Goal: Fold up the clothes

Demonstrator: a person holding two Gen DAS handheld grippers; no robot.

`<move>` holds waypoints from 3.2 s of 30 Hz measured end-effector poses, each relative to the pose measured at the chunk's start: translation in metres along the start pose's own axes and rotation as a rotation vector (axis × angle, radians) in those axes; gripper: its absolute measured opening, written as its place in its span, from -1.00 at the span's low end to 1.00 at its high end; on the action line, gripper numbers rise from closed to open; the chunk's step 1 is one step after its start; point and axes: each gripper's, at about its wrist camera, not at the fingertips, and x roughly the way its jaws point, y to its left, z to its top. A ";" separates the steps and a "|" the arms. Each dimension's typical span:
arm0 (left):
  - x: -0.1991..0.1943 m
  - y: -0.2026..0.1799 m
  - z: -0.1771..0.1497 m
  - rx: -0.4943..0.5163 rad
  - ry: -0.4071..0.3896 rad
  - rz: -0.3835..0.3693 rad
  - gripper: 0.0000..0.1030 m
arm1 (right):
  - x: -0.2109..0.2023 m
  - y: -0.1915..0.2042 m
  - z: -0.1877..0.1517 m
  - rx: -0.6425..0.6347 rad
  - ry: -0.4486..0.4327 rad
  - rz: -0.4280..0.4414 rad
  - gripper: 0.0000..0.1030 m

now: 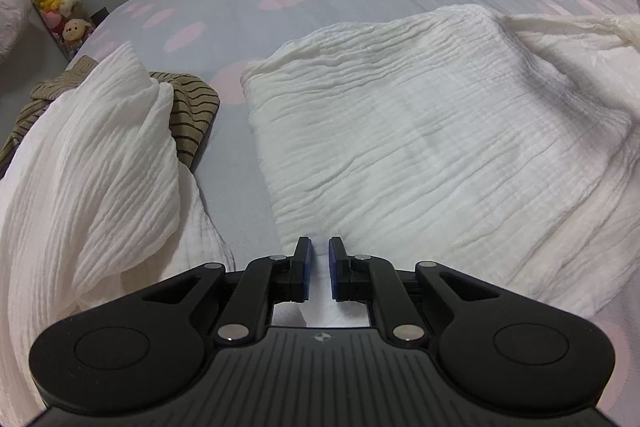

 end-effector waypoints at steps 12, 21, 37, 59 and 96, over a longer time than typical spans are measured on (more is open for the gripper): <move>-0.006 0.009 0.003 -0.081 -0.026 -0.048 -0.67 | -0.024 -0.004 -0.050 0.217 0.068 0.208 -0.21; -0.030 0.002 0.001 -0.041 -0.069 -0.163 -0.67 | -0.078 0.020 -0.094 0.267 0.006 0.315 -0.22; -0.032 -0.035 -0.005 0.132 -0.066 -0.259 -0.55 | -0.089 0.073 -0.118 -0.279 -0.022 0.172 -0.35; -0.015 -0.018 -0.002 0.049 -0.018 -0.267 -0.55 | -0.090 0.069 -0.125 -0.247 0.112 0.236 -0.87; 0.005 0.024 0.013 -0.231 -0.067 -0.056 -0.53 | 0.019 -0.024 -0.088 0.684 0.161 0.376 0.24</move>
